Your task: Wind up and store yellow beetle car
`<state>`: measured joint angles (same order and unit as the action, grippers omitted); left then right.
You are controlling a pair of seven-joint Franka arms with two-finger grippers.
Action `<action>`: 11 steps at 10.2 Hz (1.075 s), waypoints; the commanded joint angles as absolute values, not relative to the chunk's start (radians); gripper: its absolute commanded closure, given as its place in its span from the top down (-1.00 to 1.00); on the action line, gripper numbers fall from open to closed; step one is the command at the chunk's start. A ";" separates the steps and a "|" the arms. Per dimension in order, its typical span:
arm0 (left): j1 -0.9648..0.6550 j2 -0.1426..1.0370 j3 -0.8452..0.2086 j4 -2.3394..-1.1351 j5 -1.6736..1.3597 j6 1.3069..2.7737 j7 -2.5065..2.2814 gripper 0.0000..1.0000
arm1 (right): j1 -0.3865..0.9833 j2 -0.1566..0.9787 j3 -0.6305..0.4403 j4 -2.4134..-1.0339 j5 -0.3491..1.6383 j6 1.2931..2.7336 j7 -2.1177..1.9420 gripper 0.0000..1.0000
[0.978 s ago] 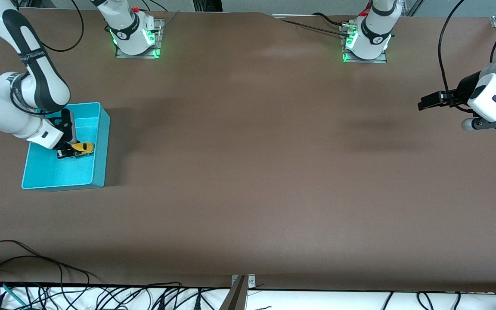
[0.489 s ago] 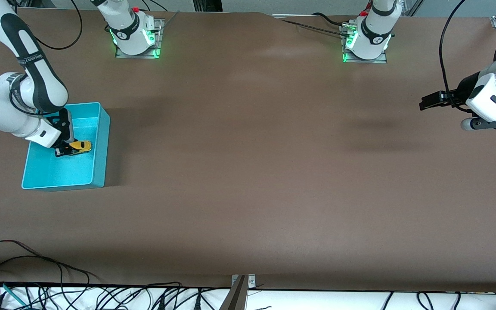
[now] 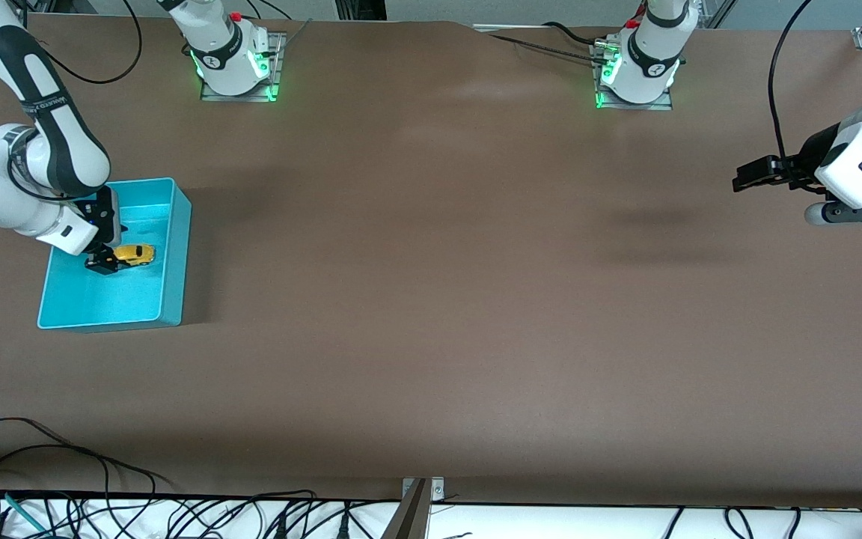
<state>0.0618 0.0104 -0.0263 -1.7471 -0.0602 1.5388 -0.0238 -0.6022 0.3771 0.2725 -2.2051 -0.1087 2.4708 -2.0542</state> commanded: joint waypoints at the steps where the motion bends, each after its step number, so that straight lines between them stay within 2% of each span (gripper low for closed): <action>1: 0.040 0.040 -0.015 -1.694 -0.031 1.534 0.011 1.00 | -0.598 0.328 0.279 -2.162 -0.045 2.342 -2.060 1.00; 4: 0.041 0.040 -0.015 -1.686 -0.028 1.536 0.006 1.00 | -0.592 0.261 0.302 -2.120 -0.003 2.234 -1.998 1.00; 7: 0.044 0.041 -0.015 -1.684 -0.028 1.536 0.011 1.00 | -0.557 0.217 0.301 -2.027 0.052 2.061 -1.851 1.00; 11: 0.049 0.071 -0.015 -1.684 -0.029 1.536 -0.002 1.00 | -0.497 0.039 0.293 -2.026 0.109 1.929 -1.440 1.00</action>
<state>0.0486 0.0471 -0.0169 -1.7124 -0.0502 1.5405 -0.0115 -0.5190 0.1250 0.3027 -2.0141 0.0609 1.9833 -1.5532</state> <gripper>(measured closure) 0.000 0.000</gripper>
